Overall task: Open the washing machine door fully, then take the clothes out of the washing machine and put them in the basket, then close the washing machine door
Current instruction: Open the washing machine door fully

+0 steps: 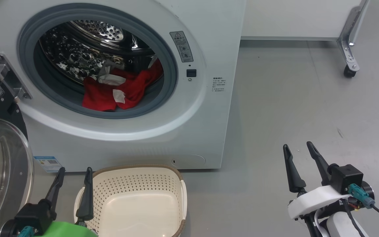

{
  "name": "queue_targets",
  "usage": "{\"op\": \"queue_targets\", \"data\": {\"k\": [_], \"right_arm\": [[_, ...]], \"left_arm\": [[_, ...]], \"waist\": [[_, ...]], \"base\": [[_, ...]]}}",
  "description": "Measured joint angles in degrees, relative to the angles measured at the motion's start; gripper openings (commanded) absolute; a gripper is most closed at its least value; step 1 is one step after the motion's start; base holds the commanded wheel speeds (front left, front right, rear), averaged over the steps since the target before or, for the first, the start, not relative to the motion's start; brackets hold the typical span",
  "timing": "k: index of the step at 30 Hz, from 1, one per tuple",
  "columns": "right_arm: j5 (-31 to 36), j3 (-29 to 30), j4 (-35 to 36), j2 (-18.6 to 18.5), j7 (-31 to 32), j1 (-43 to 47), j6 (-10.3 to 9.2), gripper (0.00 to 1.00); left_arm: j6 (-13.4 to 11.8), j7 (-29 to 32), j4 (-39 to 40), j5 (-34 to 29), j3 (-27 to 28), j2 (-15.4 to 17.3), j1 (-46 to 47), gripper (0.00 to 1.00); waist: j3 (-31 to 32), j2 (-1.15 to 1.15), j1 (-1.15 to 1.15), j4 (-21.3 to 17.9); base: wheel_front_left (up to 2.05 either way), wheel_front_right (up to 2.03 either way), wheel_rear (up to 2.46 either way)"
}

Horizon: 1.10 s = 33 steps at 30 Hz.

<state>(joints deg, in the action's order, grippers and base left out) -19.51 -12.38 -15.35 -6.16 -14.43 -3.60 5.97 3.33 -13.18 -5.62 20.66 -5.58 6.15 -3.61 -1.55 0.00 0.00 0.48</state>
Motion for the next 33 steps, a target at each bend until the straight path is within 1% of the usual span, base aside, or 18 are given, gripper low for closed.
{"op": "queue_targets", "data": {"k": [11,33], "right_arm": [[0.0,0.29,0.0,0.33,0.0,0.0,0.0,1.0],[0.0,0.55,-0.16,0.45,0.0,-0.01,0.02,1.0]], "left_arm": [[0.0,-0.01,0.01,-0.07,-0.07,0.08,0.01,1.0],[0.0,-0.01,-0.22,-0.08,-0.21,0.09,0.01,1.0]], "waist": [[-0.38,0.0,0.0,-0.22],[-0.66,0.0,0.0,-0.13]], "base": [[0.27,-0.27,0.0],[0.0,0.0,0.0]]}}
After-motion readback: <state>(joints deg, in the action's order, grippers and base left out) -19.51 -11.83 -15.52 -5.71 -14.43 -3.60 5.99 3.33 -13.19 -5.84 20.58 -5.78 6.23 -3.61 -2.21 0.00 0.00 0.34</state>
